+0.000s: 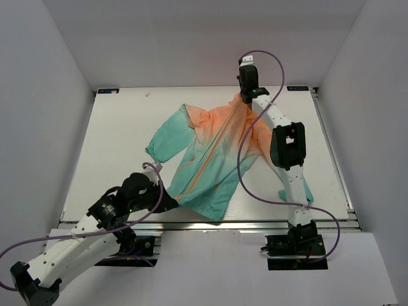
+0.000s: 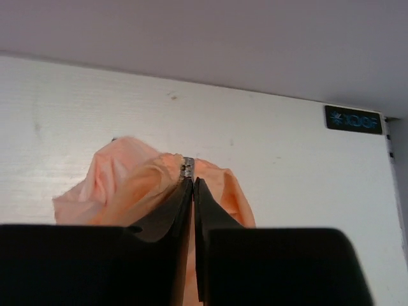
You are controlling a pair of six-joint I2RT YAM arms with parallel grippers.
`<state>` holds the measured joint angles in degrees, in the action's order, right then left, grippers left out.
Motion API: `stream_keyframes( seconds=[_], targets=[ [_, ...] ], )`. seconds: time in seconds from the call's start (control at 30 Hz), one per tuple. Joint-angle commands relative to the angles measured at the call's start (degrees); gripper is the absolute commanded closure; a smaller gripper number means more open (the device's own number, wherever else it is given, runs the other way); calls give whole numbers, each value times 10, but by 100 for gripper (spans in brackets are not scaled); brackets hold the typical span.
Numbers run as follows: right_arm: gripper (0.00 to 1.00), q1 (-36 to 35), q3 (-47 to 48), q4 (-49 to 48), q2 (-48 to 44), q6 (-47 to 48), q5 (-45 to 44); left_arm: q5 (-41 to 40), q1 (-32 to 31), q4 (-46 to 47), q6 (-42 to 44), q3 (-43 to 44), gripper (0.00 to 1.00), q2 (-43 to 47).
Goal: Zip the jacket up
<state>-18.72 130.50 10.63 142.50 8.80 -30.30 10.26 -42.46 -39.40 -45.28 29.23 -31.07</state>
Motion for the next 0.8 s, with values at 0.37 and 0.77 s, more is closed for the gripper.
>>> stream_keyframes(
  seconds=[0.37, 0.77],
  targets=[
    [11, 23, -368, -53, -365, -174, 274, -41, -5, -143, 33, 171, 2, -66],
    [11, 23, -725, 18, -745, -321, 168, -278, 32, 61, 100, 260, 2, -292]
  ],
)
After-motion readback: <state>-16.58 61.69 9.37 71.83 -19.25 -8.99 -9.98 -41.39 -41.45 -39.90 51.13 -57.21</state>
